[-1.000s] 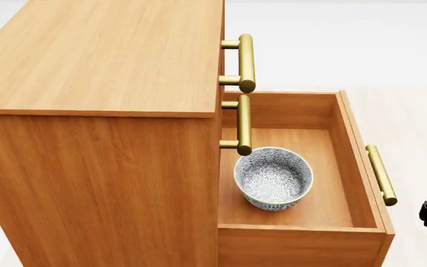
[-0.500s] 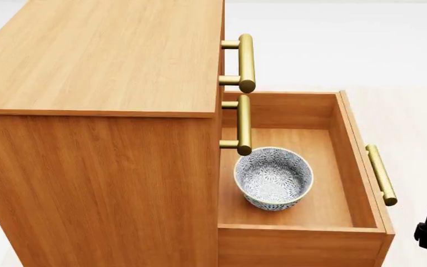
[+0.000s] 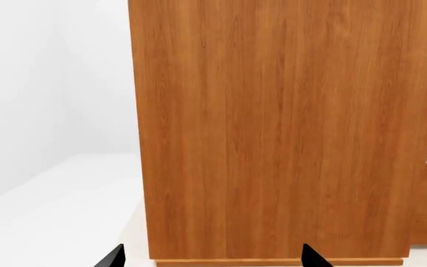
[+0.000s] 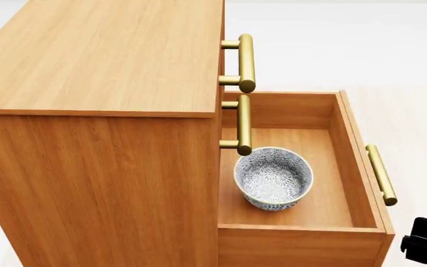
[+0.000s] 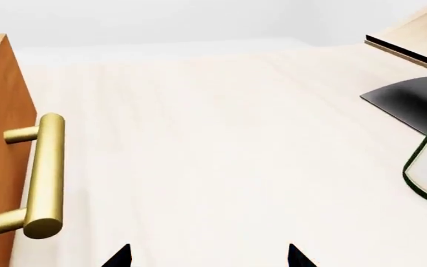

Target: Put the bowl in the bottom drawer of the cabinet and close it.

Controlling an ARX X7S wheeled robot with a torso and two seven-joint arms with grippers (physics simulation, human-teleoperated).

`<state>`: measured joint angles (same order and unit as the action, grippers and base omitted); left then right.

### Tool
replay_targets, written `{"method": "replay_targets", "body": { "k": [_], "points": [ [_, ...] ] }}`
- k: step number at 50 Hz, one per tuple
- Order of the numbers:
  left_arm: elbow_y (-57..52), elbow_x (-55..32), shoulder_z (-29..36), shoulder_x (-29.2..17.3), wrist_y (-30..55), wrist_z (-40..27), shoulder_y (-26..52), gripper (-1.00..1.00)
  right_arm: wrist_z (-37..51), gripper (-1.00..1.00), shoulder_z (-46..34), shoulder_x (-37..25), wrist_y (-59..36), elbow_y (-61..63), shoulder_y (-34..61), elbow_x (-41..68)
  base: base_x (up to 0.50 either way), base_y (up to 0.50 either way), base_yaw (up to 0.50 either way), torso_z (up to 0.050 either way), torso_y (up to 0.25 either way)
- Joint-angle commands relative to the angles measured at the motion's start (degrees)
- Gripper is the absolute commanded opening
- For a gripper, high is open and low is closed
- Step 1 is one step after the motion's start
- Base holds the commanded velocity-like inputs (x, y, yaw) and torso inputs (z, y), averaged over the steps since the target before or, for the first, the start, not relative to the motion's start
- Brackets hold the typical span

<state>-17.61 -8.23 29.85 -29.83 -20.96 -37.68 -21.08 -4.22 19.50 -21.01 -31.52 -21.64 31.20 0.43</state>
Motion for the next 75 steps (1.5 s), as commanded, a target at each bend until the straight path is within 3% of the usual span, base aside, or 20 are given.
{"method": "replay_targets", "body": {
  "k": [1,23,72,75],
  "points": [
    [0.5,0.1,0.1,0.1,-0.4,0.0,0.1,1.0,0.5,1.0,-1.7,0.4,3.1,-6.0,1.8,-0.8,0.0,0.0,0.0,0.0,0.0],
    [5.7,0.0,0.3,1.3,-4.7,0.6,1.1,1.0,0.3,1.0,-4.8,1.6,6.5,-12.3,4.6,-1.7,0.0,0.0,0.0,0.0,0.0],
    [4.9,0.2,0.6,1.1,-4.2,0.1,0.8,1.0,-1.3,1.0,-7.4,3.9,3.2,-4.6,1.6,-0.9,0.0,0.0,0.0,0.0,0.0],
    [0.6,-0.4,0.2,-0.1,-1.1,-0.5,0.3,1.0,-1.5,1.0,-7.8,4.2,2.6,-3.7,1.2,-0.8,0.0,0.0,0.0,0.0,0.0]
  ]
}}
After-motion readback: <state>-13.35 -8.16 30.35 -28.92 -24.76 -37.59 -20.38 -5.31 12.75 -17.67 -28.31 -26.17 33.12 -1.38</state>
